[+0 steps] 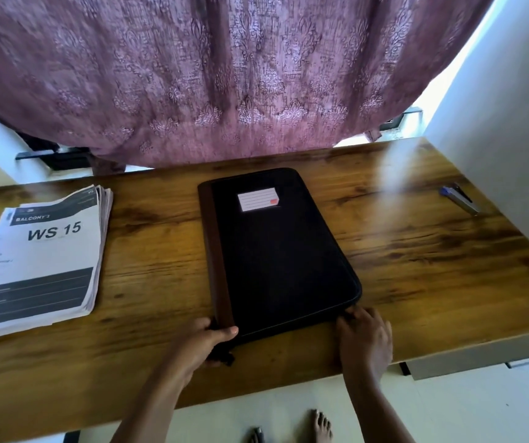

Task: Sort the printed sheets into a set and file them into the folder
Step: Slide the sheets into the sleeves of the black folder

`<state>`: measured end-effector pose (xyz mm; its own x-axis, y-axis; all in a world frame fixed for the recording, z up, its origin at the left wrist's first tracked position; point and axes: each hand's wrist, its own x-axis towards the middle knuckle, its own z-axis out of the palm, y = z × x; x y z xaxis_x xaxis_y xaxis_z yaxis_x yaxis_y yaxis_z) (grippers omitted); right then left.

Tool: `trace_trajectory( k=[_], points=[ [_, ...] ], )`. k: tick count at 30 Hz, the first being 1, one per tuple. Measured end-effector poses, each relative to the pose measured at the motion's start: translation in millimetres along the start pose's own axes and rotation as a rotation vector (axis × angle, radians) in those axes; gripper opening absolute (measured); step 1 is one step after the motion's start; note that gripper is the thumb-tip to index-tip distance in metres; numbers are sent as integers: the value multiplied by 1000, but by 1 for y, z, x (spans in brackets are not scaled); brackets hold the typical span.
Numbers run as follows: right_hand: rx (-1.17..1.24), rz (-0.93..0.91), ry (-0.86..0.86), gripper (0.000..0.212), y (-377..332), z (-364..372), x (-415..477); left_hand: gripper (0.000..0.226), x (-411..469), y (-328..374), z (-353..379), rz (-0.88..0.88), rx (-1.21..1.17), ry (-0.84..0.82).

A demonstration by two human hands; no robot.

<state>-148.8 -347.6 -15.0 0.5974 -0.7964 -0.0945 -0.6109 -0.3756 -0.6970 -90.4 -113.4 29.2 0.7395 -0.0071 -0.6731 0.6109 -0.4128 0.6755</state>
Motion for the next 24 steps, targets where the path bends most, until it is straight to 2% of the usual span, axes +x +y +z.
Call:
trace_trajectory(
  k=[2,3,4,5,7,9,10,12,18,24],
  points=[
    [-95,-57,28,16,3,0,2,41,1,7,-9,39,520,82],
    [-96,-63,33,16,5,-2,4,48,1,15,-8,75,782,176],
    [-86,-65,30,16,6,-4,7,51,0,27,-4,138,947,268],
    [-69,-60,20,16,7,-4,10,55,4,39,3,224,1017,331],
    [-40,-34,-9,16,8,-4,15,75,21,67,34,502,1021,355],
    [-16,-1,-17,17,9,-4,19,81,43,87,73,805,1132,217],
    [-3,14,-14,18,10,-4,21,81,54,89,89,877,1198,110],
    [-8,28,-3,18,12,-5,27,79,72,83,111,923,1291,-19],
    [-74,-29,-24,18,17,-7,52,74,86,70,115,991,1330,15],
    [-171,-349,-318,19,17,-19,106,74,87,69,117,997,1310,19]
  ],
)
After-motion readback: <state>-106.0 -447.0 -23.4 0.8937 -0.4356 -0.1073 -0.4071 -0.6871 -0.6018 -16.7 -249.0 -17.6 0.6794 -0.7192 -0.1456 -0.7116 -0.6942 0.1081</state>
